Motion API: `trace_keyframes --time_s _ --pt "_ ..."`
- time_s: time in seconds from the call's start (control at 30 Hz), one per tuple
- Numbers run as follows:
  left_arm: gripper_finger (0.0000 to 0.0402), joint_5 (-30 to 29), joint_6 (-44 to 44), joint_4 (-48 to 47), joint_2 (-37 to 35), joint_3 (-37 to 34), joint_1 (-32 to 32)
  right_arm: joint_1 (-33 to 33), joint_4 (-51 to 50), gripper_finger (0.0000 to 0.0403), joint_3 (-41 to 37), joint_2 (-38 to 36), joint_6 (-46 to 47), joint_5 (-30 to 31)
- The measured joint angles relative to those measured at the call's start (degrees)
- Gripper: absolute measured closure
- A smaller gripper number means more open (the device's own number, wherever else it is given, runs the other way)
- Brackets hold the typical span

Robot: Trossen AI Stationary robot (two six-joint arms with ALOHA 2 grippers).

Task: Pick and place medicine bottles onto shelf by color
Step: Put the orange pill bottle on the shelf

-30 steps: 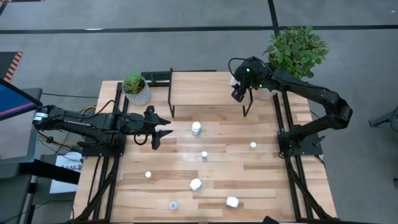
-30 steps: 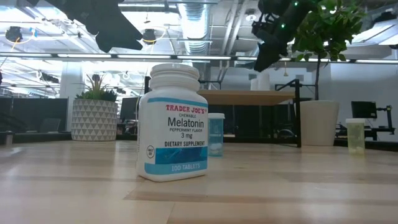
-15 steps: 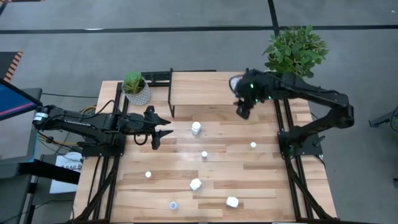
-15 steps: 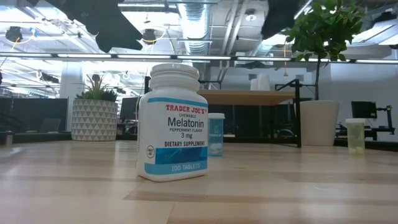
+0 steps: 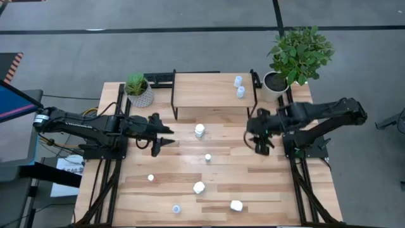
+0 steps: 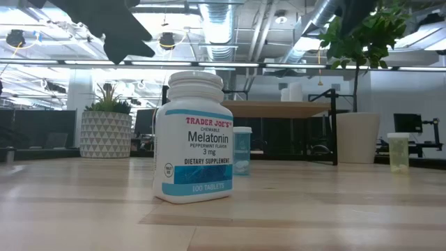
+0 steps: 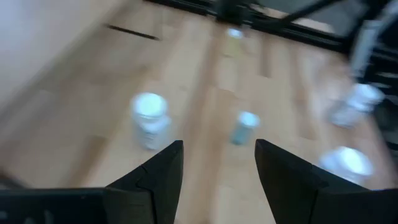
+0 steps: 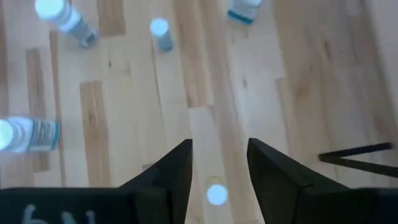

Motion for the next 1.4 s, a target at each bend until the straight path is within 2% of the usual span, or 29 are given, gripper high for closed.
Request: trace_keyframes --time_s 0.2,0.4,0.57,0.77,0.9,1.1,1.27,1.4 --pt "0.0216 7.59 0.68 -0.51 0.0 0.0 -2.02 6.91 1.16 0.0236 -8.63 -0.39 6.97 3.5" --pt "0.0216 12.79 -4.52 -10.0 0.0 0.02 -5.98 11.62 4.22 0.0239 -14.29 0.53 12.43 3.55" --pt "0.0216 17.26 -9.55 -17.15 0.0 0.02 -11.16 12.71 9.25 0.0239 -16.2 0.49 12.51 3.56" --pt "0.0216 24.51 -17.08 -17.91 0.0 0.01 -19.74 12.54 10.11 0.0244 -16.2 0.45 12.47 3.56" --pt "0.0216 23.72 -29.76 -21.07 0.0 0.02 -25.75 12.56 10.18 0.0246 -16.2 0.47 12.3 3.56" --pt "0.0216 19.81 -54.16 -28.42 0.0 0.02 -35.46 12.56 10.53 0.0246 -16.2 0.47 11.94 3.56" --pt "0.0216 14.5 -72.64 -28.81 0.78 0.02 -43.35 12.56 10.5 0.0249 -16.2 0.47 10.29 3.54" --pt "0.0217 12.21 -85.19 -27.57 4.79 0.02 -48.05 12.56 10.35 0.025 -16.2 0.47 9.72 3.54"
